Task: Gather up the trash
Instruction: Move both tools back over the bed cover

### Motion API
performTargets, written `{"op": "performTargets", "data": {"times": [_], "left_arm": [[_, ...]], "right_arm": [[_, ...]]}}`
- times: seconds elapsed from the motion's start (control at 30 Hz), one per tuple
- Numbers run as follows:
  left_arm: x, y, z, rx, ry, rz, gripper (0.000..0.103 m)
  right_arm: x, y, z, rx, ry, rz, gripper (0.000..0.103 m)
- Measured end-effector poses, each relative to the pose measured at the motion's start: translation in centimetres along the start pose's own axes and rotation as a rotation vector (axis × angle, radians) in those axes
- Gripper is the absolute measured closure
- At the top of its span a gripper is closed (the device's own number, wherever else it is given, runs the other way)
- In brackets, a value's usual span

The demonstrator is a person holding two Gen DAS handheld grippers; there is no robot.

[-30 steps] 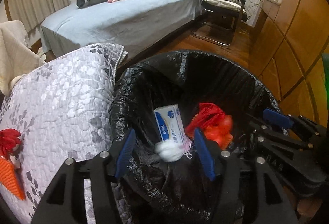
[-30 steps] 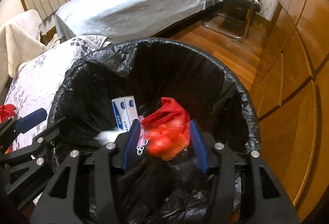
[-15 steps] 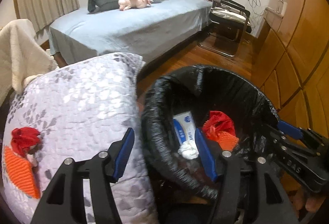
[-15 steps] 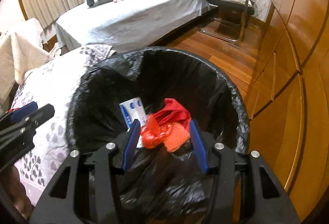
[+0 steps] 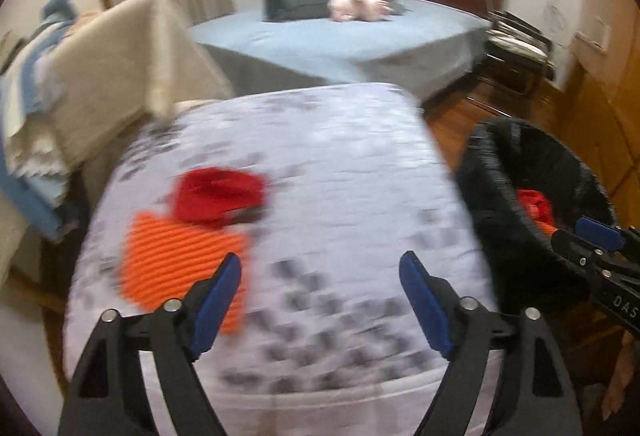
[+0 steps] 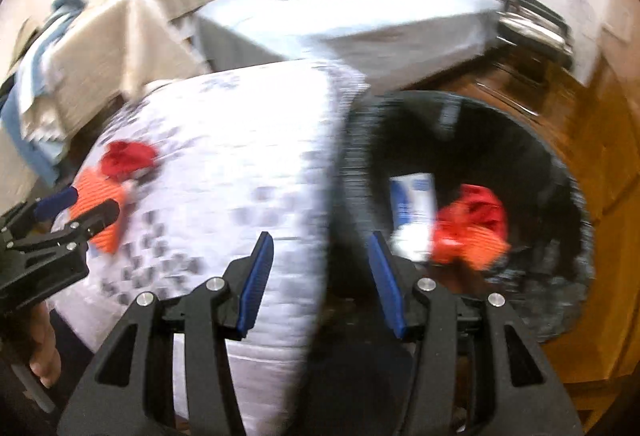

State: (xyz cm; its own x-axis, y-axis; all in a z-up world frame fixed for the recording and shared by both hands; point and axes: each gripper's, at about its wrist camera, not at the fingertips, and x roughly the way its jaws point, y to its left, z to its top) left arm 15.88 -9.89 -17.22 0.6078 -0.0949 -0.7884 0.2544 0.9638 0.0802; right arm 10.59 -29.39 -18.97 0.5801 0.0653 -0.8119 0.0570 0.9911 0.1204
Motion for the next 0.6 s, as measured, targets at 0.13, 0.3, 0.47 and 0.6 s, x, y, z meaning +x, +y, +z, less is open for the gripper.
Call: {"op": "performTargets", "data": {"times": [0.13,0.3,0.47,0.6], "left_arm": [[-1.4,7.0,-1.6,-0.083,-0.021,0.088,0.019],[-1.9,13.6,-3.6,-0.157,-0.032,0.130,0.018],[-1.6,17.3,-5.8,-0.169,-0.043,0.168,0.015],[-1.3,18.7,-6.8,-0.160,-0.067,0.181,0.015]], "right_arm": [[1.3,5.8,0.1,-0.055,-0.009,0.074,0.054],[3.0,12.3,-0.1,-0.127,-0.006,0.133,0.051],[4.2,17.0,0.0,-0.163,-0.021,0.172,0.048],[5.6,19.6,0.1,-0.188,-0.029,0.179,0.043]]}}
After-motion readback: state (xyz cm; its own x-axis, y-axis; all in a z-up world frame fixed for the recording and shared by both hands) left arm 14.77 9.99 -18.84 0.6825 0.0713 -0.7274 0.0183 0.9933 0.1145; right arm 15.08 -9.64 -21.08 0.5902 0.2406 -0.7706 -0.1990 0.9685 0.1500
